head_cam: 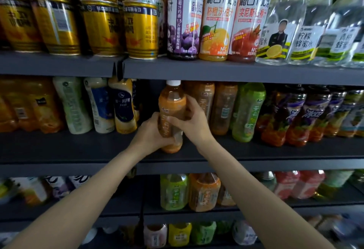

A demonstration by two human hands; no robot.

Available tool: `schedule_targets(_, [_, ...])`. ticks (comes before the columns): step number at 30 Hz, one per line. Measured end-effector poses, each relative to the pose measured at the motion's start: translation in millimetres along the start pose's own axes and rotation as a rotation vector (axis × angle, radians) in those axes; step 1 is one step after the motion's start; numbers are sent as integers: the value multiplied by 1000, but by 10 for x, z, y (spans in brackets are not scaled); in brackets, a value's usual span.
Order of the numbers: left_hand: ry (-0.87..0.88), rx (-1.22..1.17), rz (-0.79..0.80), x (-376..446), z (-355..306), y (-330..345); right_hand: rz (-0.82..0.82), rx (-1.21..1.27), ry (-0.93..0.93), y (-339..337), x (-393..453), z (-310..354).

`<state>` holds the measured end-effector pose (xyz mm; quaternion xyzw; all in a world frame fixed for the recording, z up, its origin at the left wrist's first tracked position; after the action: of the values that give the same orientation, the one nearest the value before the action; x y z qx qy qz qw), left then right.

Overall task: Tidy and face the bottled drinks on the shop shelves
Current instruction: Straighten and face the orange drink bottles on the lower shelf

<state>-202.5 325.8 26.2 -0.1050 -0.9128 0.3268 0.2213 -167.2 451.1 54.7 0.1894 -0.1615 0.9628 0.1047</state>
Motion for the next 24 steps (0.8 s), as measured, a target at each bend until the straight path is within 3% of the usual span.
schedule_targets(5, [-116,13,-63,118,289,-163,108,-50,283,47,-19,-355])
schedule_targets(8, [-159,71,-64,176,394,-291,58,-162,383,-45,-52,-637])
schedule_targets(18, [-230,-9,9,312,523,-334,-177,-292,219,58,160,-685])
schedule_targets(24, [-230,88,12,400,531,-316,-42,-416,127,294,409,-666])
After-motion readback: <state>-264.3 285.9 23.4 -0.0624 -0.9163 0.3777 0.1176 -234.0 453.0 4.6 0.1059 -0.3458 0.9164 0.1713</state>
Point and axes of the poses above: each hand's wrist, its own x-axis towards the middle knuckle, its own y-axis out of the palm, z = x × y, the point moved 6 cm from there along x, towards the middle knuckle, and after that the axes turned 1 degree about z, right-handed, at the moved point
